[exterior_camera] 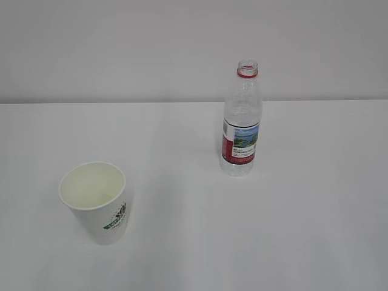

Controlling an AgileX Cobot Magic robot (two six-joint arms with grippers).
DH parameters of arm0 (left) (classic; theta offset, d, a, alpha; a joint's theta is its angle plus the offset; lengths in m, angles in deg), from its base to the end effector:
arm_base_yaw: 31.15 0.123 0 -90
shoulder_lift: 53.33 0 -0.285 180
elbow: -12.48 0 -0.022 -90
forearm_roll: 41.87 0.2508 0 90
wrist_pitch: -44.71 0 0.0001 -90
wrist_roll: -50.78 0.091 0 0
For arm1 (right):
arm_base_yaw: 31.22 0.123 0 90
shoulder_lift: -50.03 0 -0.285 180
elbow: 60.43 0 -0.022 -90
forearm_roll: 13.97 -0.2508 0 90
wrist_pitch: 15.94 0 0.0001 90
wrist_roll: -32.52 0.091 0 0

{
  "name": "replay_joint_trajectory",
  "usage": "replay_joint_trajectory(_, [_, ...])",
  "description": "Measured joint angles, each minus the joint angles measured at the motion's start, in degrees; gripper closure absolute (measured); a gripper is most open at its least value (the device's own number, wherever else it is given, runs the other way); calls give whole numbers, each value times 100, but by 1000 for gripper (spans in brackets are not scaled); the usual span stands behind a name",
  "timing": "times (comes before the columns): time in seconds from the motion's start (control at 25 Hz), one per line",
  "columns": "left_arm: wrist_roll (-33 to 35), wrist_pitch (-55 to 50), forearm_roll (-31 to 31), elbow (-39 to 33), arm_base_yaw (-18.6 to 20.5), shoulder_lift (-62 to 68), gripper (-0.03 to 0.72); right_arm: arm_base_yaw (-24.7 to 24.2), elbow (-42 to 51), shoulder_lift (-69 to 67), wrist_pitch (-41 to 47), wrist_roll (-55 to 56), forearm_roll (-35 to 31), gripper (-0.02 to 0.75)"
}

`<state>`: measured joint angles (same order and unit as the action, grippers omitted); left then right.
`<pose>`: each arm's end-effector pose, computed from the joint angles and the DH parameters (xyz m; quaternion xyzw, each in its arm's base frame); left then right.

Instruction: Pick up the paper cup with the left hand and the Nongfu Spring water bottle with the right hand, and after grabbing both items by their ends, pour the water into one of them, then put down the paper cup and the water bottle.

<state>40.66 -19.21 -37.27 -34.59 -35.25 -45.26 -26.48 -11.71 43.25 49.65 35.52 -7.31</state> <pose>-0.0091 0.0072 0.2803 -0.0483 0.8599 -0.0230 0.5077 -0.0104 -0.0105 0.2702 -0.0081 0.8692 -0.0246 0.4937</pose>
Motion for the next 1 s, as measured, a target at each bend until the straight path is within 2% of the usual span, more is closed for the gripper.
replay_joint_trajectory(1.0, [0, 0, 0, 0, 0, 0, 101, 0, 0, 0, 0, 0, 0, 150])
